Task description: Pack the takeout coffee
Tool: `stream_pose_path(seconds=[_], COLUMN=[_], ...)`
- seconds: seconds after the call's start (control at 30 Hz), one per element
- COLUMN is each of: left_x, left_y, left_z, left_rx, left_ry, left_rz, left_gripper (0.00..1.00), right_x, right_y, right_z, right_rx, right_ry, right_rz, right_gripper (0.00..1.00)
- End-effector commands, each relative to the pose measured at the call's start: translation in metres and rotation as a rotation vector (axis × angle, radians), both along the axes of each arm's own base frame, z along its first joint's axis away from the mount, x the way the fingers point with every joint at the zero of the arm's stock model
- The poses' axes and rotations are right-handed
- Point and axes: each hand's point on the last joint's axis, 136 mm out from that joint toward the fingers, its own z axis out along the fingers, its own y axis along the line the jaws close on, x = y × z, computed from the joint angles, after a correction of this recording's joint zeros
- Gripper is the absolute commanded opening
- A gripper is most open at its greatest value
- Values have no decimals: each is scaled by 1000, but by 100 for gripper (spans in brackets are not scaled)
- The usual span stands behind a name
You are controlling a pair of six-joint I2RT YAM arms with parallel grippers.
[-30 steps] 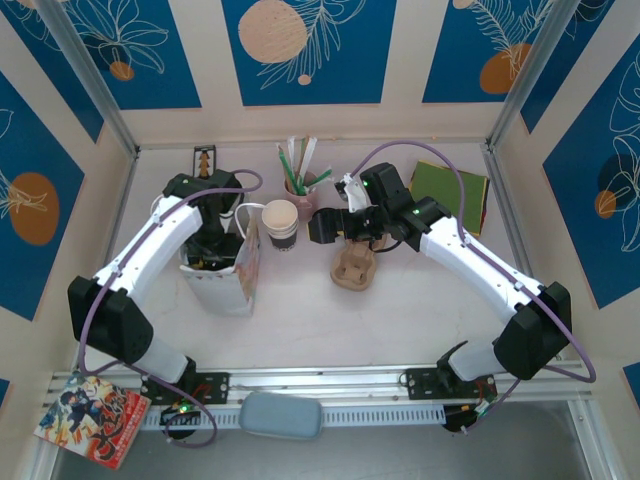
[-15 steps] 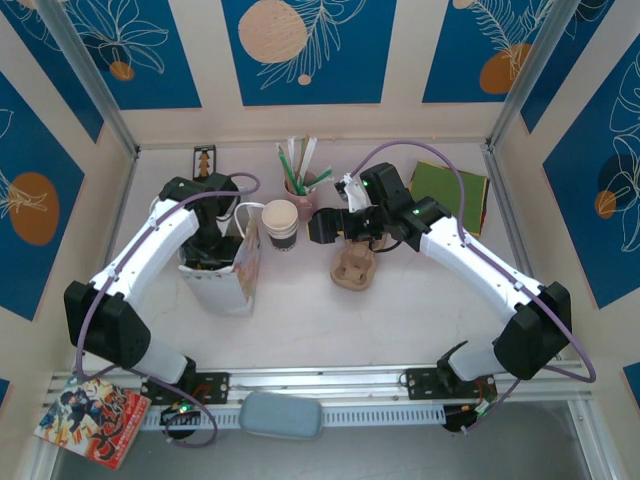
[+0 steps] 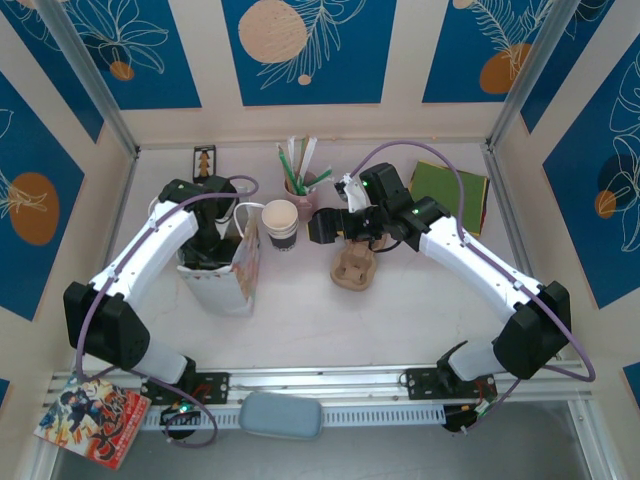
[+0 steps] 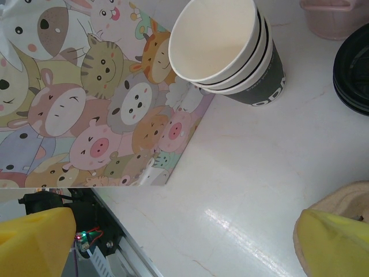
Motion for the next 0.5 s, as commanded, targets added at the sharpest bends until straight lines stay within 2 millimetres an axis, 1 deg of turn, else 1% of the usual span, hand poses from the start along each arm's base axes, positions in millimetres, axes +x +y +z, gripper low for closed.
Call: stream_pose_path(seconds=[0.0, 0.27, 0.47], left_x=[-8, -7, -7], left_y=[3, 3, 3], left_z=[3, 2, 1], left_rx=[-19, -21, -20], left_ry=[18, 19, 21], left_rz=[-7, -5, -4], left_gripper=[59, 59, 59], right_x=[-3, -5, -11], right_y=[5, 9, 15], right_z=[3, 6, 12], right_rx=[17, 38, 81], right_ry=[6, 8, 6], right_rz=[23, 44, 86], right_gripper=[99, 99, 99])
